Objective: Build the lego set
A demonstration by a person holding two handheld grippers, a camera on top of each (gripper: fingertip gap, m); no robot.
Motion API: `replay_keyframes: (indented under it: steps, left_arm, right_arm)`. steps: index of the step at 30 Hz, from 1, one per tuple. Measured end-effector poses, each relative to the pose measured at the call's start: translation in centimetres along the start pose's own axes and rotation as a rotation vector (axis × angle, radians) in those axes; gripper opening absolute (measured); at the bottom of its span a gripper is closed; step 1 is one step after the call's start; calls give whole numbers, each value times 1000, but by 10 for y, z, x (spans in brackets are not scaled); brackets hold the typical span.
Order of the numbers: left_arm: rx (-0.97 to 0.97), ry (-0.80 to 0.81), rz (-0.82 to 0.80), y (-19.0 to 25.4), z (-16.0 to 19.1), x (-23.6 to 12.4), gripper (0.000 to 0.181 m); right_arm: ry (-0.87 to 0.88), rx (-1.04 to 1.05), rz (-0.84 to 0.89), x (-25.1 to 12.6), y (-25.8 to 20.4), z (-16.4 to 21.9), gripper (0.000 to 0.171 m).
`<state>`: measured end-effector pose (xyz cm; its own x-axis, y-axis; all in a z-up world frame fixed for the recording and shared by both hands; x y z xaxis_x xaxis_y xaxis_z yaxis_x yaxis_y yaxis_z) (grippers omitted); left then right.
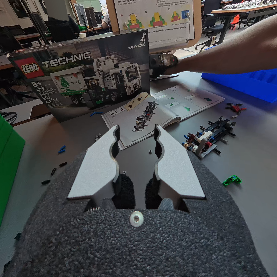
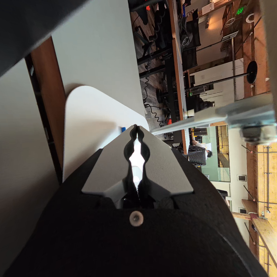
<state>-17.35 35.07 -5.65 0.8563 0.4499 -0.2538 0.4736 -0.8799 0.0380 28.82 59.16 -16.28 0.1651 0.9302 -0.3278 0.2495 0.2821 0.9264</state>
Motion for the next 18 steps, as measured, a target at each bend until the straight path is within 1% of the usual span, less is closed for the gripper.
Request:
replay_keyframes:
  steps: [4, 7, 9, 10, 11, 15, 18]
  left_arm:
    - [-1, -2, 7, 4, 2, 1, 44]
    - [-1, -1, 21, 7, 3, 1, 44]
    - [5, 3, 28, 8, 2, 2, 44]
    - [8, 6, 29, 8, 2, 2, 44]
    - [13, 7, 29, 8, 1, 1, 44]
    - [15, 17, 21, 7, 0, -2, 44]
    - [4, 17, 31, 9, 1, -2, 44]
  right_arm:
    - [-6, -14, -21, -1, -2, -1, 0]
    - [13, -52, -68, -6, -10, -6, 0]
    - [-8, -65, -101, -7, -15, -5, 0]
    - [-18, -75, -82, -7, -11, -4, 0]
    - [-40, -92, -22, -7, -4, -2, 0]
    - [-96, -90, 25, -10, -3, 6, 0]
    - [-124, -94, -7, -9, -6, 13, 0]
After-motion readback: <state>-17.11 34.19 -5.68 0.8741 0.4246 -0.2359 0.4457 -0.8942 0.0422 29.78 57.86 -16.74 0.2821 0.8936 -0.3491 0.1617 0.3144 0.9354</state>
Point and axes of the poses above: each gripper's, where its closed fingertips meet, x out along the fingers, z out of its underside, y = z × x across the jaws, the point moved 1 cm from there along -x, back along the fingers, and after that the axes turned 8 degrees about -x, right-handed, at the moved point
